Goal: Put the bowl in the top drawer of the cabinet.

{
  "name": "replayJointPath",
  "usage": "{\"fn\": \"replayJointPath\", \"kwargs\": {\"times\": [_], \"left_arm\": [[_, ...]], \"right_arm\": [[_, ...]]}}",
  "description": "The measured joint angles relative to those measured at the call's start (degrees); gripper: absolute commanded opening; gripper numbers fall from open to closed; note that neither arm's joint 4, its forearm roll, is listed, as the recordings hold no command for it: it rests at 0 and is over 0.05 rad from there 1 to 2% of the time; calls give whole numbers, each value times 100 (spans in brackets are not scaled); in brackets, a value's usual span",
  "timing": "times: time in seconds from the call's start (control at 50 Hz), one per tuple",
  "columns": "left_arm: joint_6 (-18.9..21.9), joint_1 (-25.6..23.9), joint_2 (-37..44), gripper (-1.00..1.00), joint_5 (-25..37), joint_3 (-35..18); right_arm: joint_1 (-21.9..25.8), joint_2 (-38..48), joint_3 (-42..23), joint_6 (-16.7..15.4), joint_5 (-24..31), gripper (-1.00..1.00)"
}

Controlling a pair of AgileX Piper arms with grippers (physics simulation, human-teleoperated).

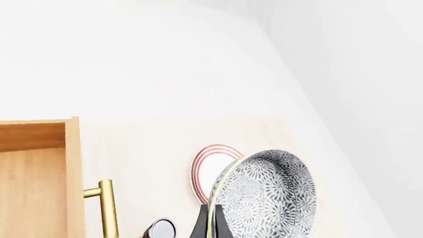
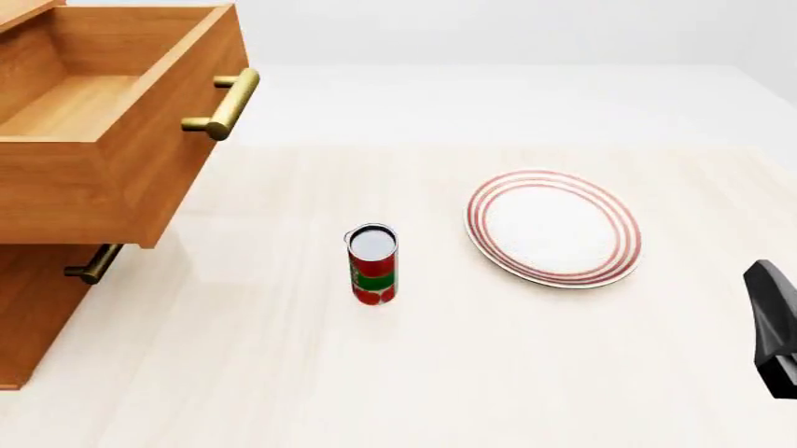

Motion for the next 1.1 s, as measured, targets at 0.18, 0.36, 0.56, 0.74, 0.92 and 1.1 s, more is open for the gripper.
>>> {"fn": "replayJointPath", "kwargs": {"times": [0.18, 0.36, 0.56, 0.74, 0.92, 1.1], "left_arm": [[31, 299, -108, -100, 145, -133], [42, 583, -228, -100, 256, -202], [62, 850, -337, -100, 376, -292], [63, 1098, -434, -100, 462, -333], [66, 1379, -508, -100, 474, -298], [51, 1593, -555, -100, 432, -226]], "right_arm": [[0, 0, 0, 0, 0, 100], [0, 0, 0, 0, 0, 100], [0, 1, 0, 0, 0, 100], [0, 0, 0, 0, 0, 100], [0, 0, 0, 0, 0, 100], [0, 0, 0, 0, 0, 100]]}}
